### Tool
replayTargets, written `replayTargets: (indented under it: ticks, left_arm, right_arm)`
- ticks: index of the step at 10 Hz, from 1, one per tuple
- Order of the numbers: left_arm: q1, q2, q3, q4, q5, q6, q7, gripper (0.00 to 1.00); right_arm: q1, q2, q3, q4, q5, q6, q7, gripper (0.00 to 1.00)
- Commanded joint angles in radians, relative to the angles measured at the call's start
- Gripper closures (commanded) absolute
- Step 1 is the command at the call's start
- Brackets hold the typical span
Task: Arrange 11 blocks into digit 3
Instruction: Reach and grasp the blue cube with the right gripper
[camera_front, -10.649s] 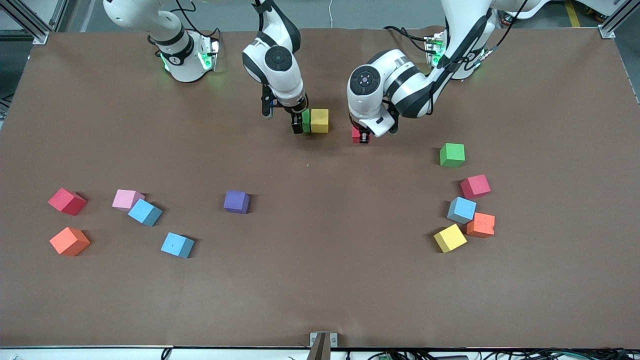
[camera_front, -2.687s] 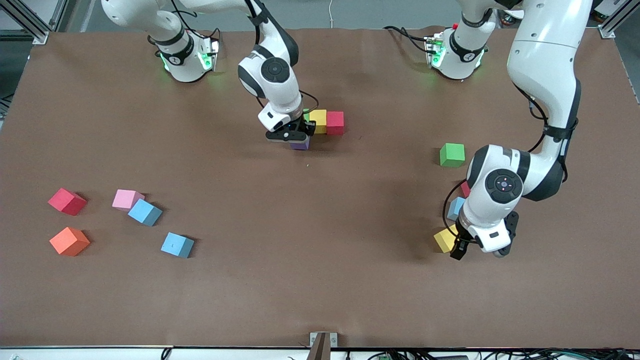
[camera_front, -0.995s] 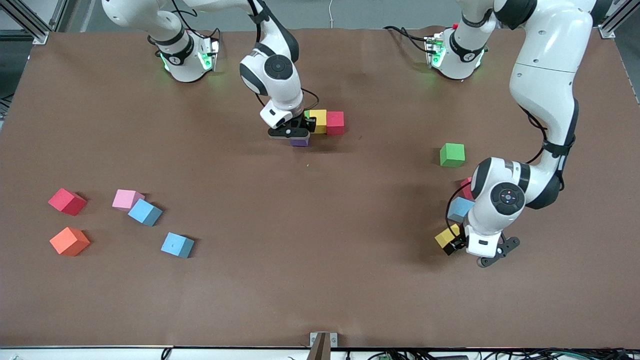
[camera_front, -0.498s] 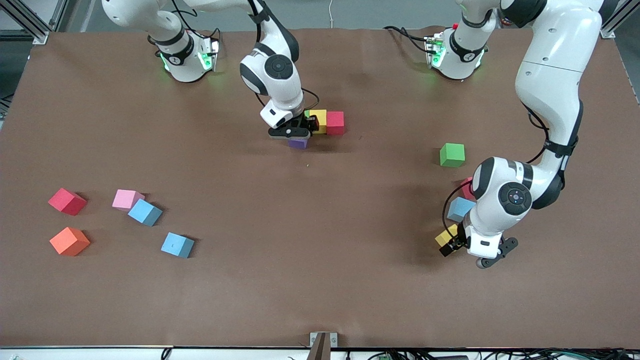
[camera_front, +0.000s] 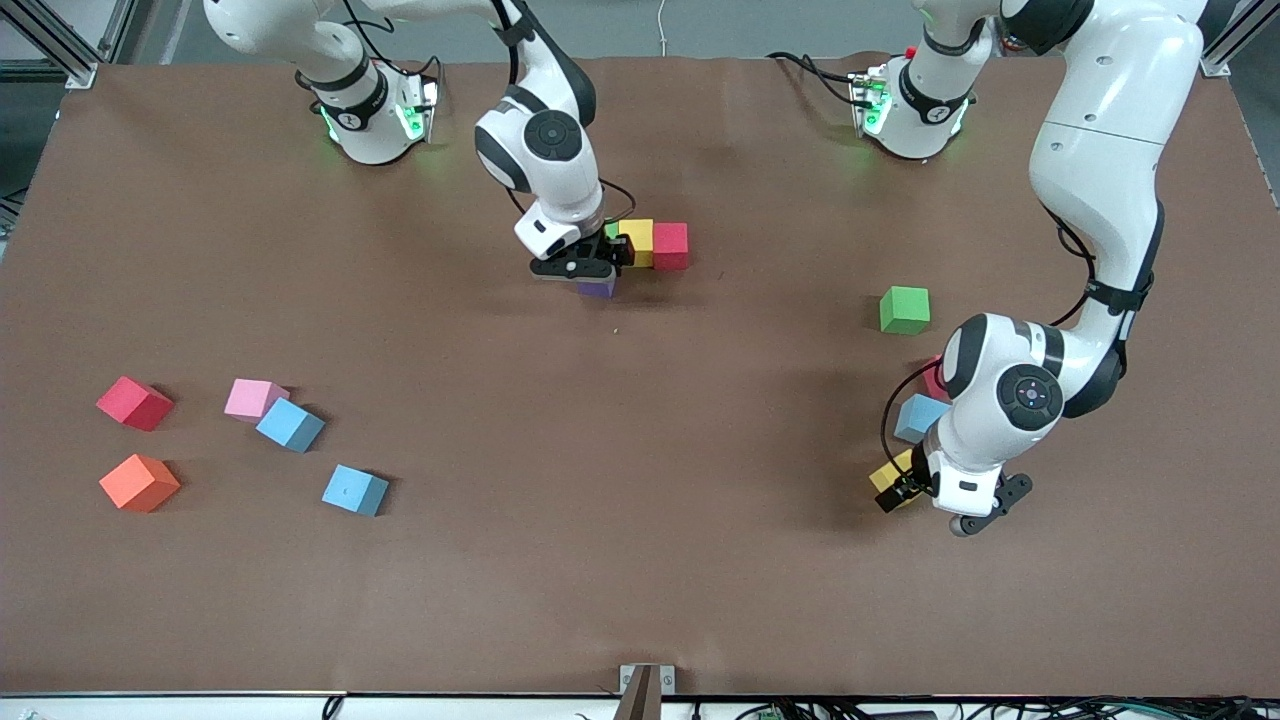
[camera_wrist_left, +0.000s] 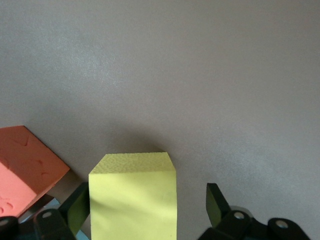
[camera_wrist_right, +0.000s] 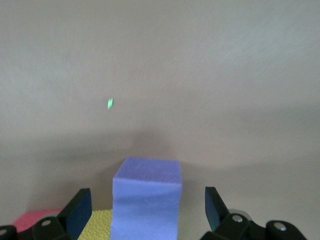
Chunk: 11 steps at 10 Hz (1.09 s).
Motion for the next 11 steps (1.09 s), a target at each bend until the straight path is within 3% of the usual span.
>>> replayTargets:
  ticks: [1,3,4,6,8,10,11]
  left_arm:
    - [-0.001,-0.007,-0.005,-0.015,-0.003,-0.017,0.02,0.0]
    - [0.0,-0.007,-0.005,-0.017,-0.003,-0.017,0.022,0.01]
    - [0.0,-0.007,-0.005,-0.017,-0.003,-0.017,0.022,0.03]
    - [0.003,-0.008,-0.001,-0.015,-0.003,-0.017,0.022,0.05]
    - [0.005,-0.005,0.0,-0.017,-0.002,-0.017,0.025,0.06]
    - [0.006,-0.007,0.002,-0.017,-0.002,-0.017,0.026,0.09]
    - [0.005,-0.007,0.003,-0.017,-0.002,-0.017,0.026,0.13]
  right_arm:
    - [-0.017,-0.071,-0.101,0.028,-0.012,-0.115,0.016,0.0]
    - [-0.075,-0.059,-0.23,0.077,-0.014,-0.121,-0.039,0.0]
    - [-0.156,-0.024,-0.255,0.135,-0.014,-0.126,-0.138,0.0]
    - [-0.346,0.055,-0.255,0.228,-0.014,-0.125,-0.314,0.0]
    - [-0.486,0.211,-0.25,0.375,-0.003,-0.114,-0.427,0.0]
    - [-0.544,0.353,-0.246,0.52,0.012,-0.115,-0.438,0.0]
    - [-0.552,0.369,-0.246,0.545,0.047,-0.114,-0.441,0.0]
